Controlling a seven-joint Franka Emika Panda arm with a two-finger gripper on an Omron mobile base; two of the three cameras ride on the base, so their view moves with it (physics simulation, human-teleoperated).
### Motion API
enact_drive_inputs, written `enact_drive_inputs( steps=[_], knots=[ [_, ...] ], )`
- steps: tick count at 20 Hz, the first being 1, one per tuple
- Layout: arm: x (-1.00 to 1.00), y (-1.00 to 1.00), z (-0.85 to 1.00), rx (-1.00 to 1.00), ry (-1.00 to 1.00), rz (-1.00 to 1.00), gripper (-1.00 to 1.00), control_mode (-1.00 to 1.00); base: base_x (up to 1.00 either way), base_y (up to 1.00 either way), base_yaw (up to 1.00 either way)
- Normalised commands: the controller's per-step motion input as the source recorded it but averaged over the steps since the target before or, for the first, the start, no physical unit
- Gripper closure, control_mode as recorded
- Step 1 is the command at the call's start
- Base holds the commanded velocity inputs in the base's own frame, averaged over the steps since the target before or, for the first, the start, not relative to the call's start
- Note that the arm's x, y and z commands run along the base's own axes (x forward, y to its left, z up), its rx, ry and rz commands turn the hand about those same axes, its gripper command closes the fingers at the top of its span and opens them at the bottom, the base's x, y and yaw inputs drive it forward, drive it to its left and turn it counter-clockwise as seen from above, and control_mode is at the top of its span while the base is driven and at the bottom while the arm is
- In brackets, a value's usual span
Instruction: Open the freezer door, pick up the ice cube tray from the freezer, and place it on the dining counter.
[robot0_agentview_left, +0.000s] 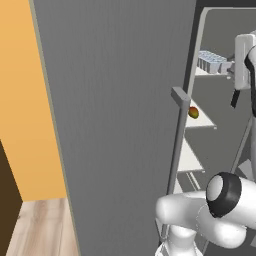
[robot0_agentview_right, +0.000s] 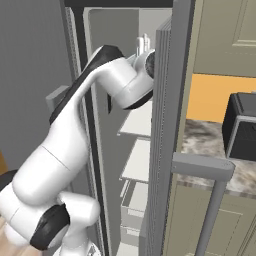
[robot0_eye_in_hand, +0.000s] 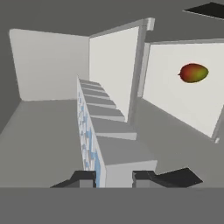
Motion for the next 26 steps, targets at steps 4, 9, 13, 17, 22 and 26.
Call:
enact_drive_inputs(
  steps=[4,9,13,17,22,26],
  knots=[
    [-0.58,0.07,0.00,0.00,0.00,-0.07,1.00,-1.00,0.00,0.00,0.00],
    [-0.56,0.23,0.00,-0.01,0.00,-0.05,1.00,-1.00,0.00,0.00,0.00],
    [-0.60,0.48,0.00,-0.01,0.00,0.00,1.00,-1.00,0.00,0.00,0.00],
    [-0.63,0.44,0.00,0.00,0.00,0.00,1.00,-1.00,0.00,0.00,0.00],
    [-0.77,0.18,0.00,0.00,0.00,0.00,1.00,-1.00,0.00,0.00,0.00],
    [-0.74,0.05,0.00,0.00,0.00,0.00,1.00,-1.00,0.00,0.00,0.00]
  ],
)
